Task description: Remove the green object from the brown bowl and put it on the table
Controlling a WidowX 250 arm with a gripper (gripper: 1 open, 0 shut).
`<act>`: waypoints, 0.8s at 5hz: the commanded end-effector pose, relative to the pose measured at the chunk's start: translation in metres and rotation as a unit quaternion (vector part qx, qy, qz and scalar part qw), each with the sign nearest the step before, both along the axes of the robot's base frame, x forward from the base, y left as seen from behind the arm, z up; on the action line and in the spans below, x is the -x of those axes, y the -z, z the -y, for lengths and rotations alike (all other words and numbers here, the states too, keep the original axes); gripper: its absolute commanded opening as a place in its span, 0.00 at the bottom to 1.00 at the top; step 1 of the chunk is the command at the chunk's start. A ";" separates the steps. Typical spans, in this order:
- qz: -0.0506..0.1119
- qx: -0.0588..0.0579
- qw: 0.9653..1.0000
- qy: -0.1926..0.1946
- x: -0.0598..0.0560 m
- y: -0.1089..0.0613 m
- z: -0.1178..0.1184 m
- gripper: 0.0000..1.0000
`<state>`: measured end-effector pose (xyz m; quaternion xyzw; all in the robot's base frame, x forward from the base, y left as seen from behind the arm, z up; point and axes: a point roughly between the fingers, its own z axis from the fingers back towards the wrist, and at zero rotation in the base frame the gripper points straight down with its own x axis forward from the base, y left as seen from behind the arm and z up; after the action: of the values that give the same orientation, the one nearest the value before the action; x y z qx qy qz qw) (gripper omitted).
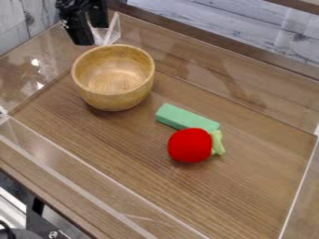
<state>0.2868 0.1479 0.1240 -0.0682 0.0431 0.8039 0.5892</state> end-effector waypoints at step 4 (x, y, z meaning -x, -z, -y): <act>0.029 -0.003 0.999 -0.013 -0.026 -0.007 0.004 1.00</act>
<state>0.3099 0.1450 0.1091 -0.0758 0.0523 0.8113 0.5773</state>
